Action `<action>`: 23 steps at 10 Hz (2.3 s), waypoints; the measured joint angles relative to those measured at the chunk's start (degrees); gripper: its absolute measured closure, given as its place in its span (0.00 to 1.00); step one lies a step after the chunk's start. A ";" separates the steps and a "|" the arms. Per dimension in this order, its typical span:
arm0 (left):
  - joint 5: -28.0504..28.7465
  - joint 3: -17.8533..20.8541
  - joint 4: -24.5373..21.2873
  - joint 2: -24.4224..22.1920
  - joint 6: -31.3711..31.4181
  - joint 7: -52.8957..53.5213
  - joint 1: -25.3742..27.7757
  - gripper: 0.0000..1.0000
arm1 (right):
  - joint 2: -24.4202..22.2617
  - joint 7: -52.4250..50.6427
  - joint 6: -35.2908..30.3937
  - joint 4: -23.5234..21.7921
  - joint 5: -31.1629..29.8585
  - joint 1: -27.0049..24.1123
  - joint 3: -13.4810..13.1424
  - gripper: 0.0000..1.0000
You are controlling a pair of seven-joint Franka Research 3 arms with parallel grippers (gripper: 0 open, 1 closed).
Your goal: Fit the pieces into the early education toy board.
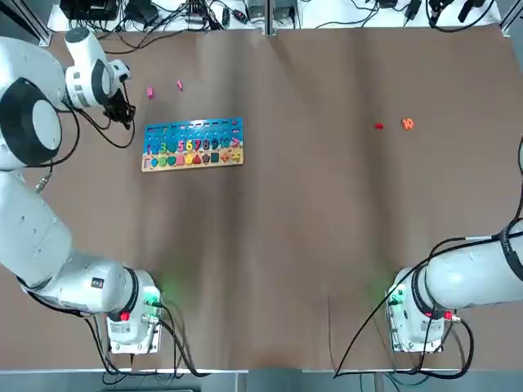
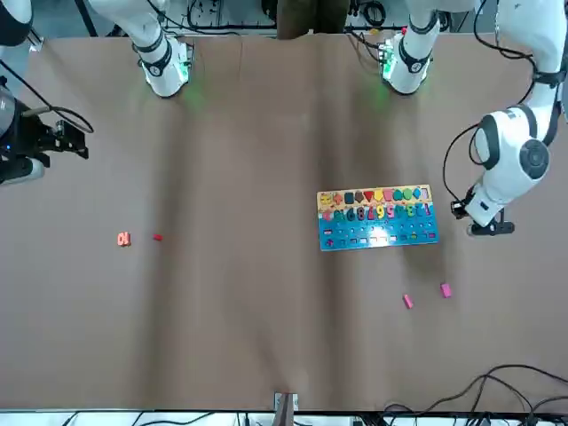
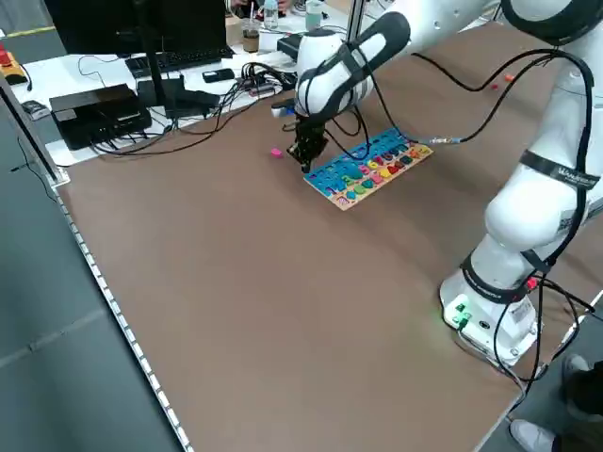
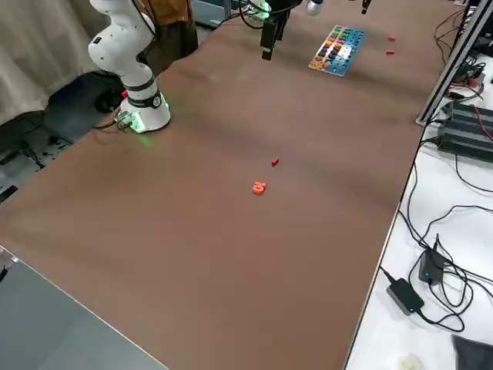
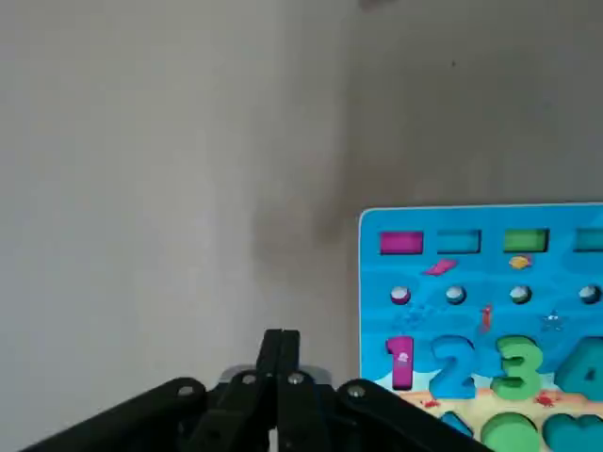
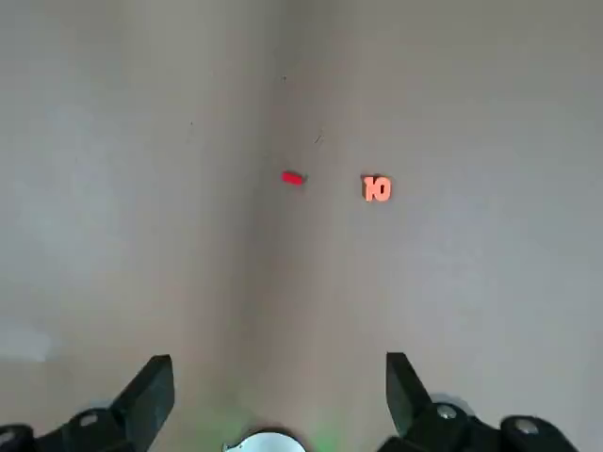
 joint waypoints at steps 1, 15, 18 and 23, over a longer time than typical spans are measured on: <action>0.00 -0.45 -0.56 1.10 1.38 -0.18 0.01 0.97 | 0.01 0.00 0.00 0.00 0.00 0.00 0.00 0.01; 0.00 -3.84 -6.30 4.39 9.64 -4.01 0.13 0.96 | 0.02 0.01 -0.10 0.00 0.00 0.00 0.00 0.01; 0.00 -4.85 -6.30 4.37 9.67 -5.43 0.12 0.96 | 0.04 0.01 -0.14 0.00 0.00 -0.01 0.00 0.01; 0.00 -8.84 -6.33 4.28 9.67 -9.91 0.05 0.96 | 0.08 0.01 -0.17 0.00 0.00 -0.43 0.00 0.01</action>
